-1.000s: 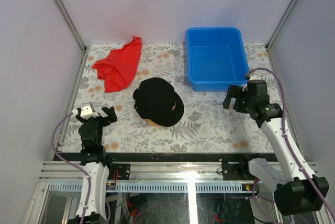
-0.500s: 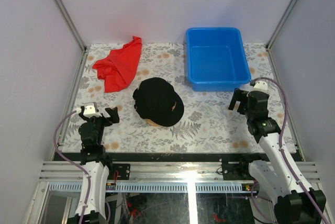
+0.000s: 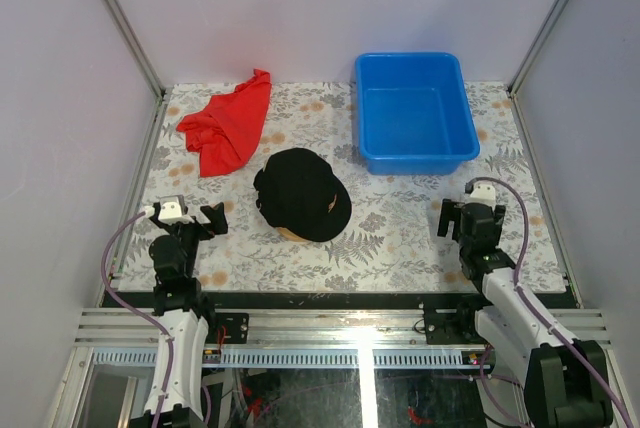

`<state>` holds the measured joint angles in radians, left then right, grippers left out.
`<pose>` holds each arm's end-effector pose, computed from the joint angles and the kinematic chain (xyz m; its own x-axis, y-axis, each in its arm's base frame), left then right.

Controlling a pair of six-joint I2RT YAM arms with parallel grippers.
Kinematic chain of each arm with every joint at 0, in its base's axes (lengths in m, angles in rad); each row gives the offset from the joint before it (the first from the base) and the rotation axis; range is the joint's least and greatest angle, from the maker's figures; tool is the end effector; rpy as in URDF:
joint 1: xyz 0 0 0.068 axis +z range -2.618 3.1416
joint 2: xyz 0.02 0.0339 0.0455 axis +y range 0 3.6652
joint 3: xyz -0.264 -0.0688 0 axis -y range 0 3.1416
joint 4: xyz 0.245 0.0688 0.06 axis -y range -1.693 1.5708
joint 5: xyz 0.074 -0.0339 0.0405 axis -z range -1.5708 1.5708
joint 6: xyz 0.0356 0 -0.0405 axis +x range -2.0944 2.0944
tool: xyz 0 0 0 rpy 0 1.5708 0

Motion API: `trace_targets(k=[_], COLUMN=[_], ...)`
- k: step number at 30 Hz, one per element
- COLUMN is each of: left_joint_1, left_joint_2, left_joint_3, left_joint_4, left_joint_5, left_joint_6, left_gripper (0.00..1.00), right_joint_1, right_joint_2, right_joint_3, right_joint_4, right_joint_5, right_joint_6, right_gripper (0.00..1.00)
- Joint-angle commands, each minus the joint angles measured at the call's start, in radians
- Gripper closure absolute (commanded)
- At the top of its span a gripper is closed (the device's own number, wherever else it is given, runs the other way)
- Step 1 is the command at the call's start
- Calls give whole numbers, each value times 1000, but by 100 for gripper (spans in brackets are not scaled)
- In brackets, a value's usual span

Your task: Stack the hats

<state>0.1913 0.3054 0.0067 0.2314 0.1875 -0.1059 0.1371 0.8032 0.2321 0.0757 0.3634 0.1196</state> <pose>0.1277 0.0180 0.1708 -0.0652 -0.1184 -0.9908 -0.0112 0.9930 -0.1179 0.1697 0.0106 0.1705 -0.4458 0.0511 -0.8937 0.2369 0.9695 -0.0628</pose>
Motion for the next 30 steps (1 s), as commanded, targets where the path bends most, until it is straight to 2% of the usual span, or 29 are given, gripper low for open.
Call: trace_targets(k=[1,3,4,8,11,13,16,21,26,30], left_joint_1=[-1,-1,-1,-1,-2,-2,-1,-1,-2,-1], left_joint_2=[-5,-3,-3,-5,-5,-4,-5,-4,-4,-5], left_joint_3=[-96,-95,-96,-95,-96,-96,-94,-96,-96,-95], left_joint_4=[60,61,62,62,61,61,61,61,61,60], left_joint_5=[10,9,10,11,10,10,9,9,10,10], left_joint_6=[23,23,23,23,23,23,23,23,23,23], left_gripper=[0,0,0,0,0,0,0,0,0,0], right_joint_1=[-1,-1,-1,-1,-1,-1,-1,-1,-1,-2], right_joint_2=[-59,-175,-220,-441,-657,-732,-718,-522,-675,-693], right_joint_3=[-114,-169,-177,-246,-330,-341,-343,-303,-334,-326], right_joint_4=[218,246,223,161,118,80,92,156,106,70], right_joint_5=[-30,-179,-199,-43,-67,-69,-8,25,22,-2], right_joint_6=[-53,-127,-132,-72,-89,-89,-58,-39,-42,-44], right_gripper=[1,1,1,1,1,1,1,1,1,1])
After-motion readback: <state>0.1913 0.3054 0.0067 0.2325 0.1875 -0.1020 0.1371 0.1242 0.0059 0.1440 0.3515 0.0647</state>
